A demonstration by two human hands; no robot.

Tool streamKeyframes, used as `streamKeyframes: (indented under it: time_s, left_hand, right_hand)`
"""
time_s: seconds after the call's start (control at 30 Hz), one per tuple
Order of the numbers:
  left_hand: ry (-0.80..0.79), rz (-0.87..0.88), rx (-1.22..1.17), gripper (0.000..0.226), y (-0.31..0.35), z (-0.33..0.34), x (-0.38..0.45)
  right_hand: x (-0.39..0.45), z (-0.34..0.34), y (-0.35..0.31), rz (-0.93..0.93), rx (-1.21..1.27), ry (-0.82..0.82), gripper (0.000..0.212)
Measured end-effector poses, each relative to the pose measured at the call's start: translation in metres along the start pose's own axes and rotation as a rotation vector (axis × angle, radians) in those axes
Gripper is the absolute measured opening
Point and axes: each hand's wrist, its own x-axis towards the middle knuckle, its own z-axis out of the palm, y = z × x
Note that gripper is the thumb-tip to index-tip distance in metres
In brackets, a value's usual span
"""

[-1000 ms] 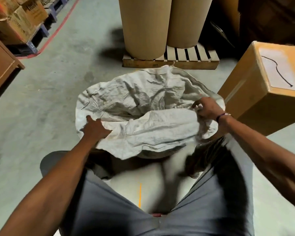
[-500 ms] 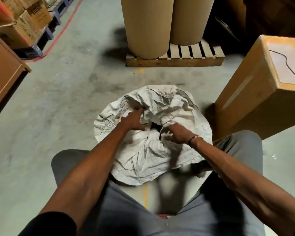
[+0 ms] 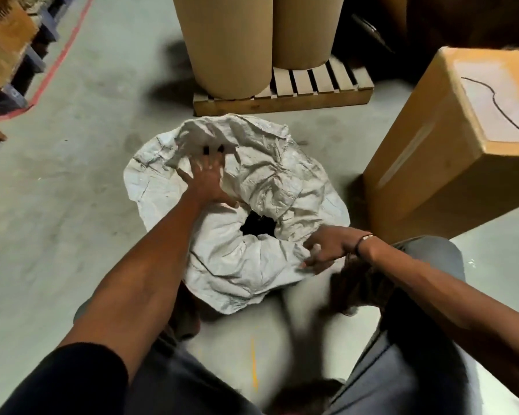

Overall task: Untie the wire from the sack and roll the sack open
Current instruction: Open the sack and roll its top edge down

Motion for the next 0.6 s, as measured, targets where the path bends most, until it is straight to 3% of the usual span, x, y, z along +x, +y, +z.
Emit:
streamKeyframes:
  time_s: [0.1, 0.17, 0.23, 0.33, 0.43, 0.5, 0.6]
  left_hand:
    - [-0.018, 0.001, 0.015, 0.158, 0.006, 0.018, 0.008]
    - [-0.017, 0.020, -0.001, 0.152, 0.004, 0.035, 0.009]
    - [-0.008, 0.051, -0.045, 0.152, -0.007, 0.055, 0.008]
    - [0.080, 0.116, -0.118, 0.147, -0.026, 0.081, 0.005]
    - [0.212, 0.193, -0.154, 0.140, -0.041, 0.096, -0.009]
    - [0.258, 0.166, -0.184, 0.134, -0.042, 0.095, -0.032]
    - [0.249, -0.046, -0.175, 0.118, -0.034, 0.093, -0.072]
  right_hand:
    - [0.007, -0.021, 0.007, -0.003, 0.265, 0.375, 0.041]
    - [0.021, -0.021, 0.009, 0.024, 0.372, 0.658, 0.055]
    - [0.037, -0.017, 0.005, 0.069, 0.439, 0.837, 0.074]
    - [0.068, -0.011, -0.002, 0.145, 0.556, 0.746, 0.104]
    - [0.101, -0.004, -0.002, 0.242, 0.536, 0.569, 0.113]
    - [0.120, 0.004, -0.004, 0.280, 0.417, 0.481, 0.107]
    - [0.135, 0.010, -0.009, 0.313, 0.283, 0.521, 0.070]
